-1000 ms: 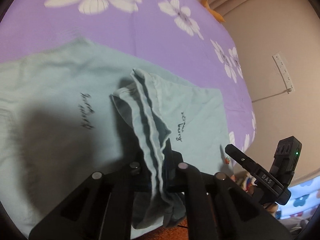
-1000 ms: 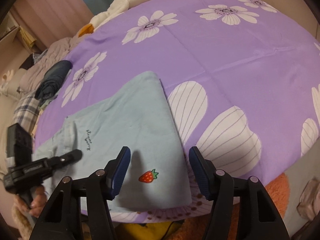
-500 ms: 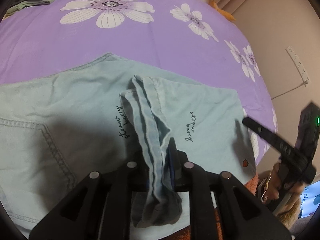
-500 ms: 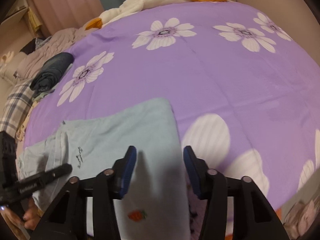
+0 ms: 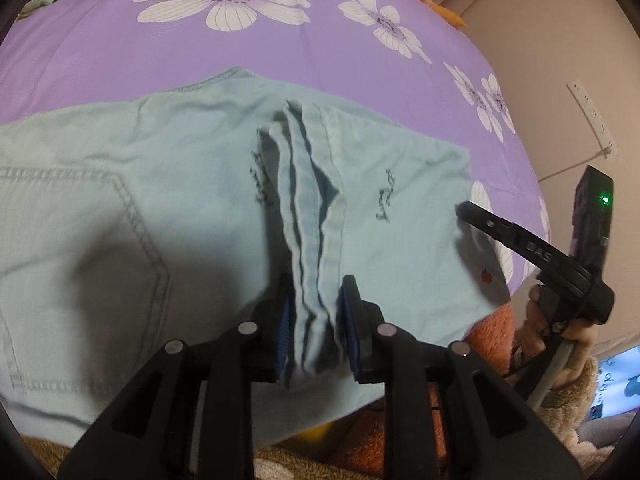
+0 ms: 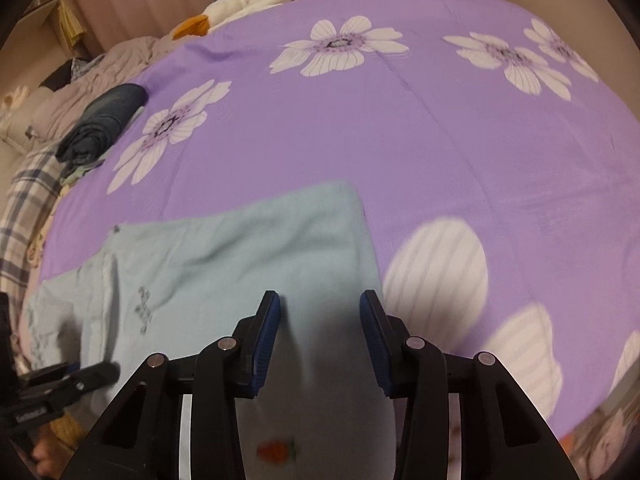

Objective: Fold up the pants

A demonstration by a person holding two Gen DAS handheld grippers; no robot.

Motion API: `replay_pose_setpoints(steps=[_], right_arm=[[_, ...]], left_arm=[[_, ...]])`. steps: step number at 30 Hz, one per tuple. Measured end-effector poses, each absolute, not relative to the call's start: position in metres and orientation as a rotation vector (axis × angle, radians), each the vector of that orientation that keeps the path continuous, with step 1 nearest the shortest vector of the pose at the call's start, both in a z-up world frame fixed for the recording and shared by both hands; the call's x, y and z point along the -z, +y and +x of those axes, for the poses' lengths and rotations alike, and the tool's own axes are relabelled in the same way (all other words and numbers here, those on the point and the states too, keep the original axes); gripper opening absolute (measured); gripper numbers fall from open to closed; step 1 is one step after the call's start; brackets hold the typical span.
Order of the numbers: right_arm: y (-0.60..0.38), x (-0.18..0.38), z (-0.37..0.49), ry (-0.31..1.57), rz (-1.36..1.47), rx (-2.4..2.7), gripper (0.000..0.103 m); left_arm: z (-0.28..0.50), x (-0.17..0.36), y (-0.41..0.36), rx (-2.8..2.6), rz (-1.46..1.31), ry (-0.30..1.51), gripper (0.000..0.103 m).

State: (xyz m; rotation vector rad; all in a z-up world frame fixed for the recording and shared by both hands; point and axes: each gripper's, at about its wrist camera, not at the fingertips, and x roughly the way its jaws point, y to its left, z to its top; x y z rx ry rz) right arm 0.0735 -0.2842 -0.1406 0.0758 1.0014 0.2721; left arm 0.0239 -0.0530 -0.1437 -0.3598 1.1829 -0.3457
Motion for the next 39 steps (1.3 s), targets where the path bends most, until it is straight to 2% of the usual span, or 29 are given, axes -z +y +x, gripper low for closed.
replay_pose_setpoints(steps=[13,39], right_arm=[[-0.305,0.148,0.017,1.01,0.046,-0.229,0.045],[-0.304,0.153,0.019,1.015,0.101,-0.205,0.047]], left_arm=[[0.004,0.147,-0.05,0.311,-0.377,1.177,0.027],[0.002,0.151,-0.043,0.312,-0.469,1.164,0.028]])
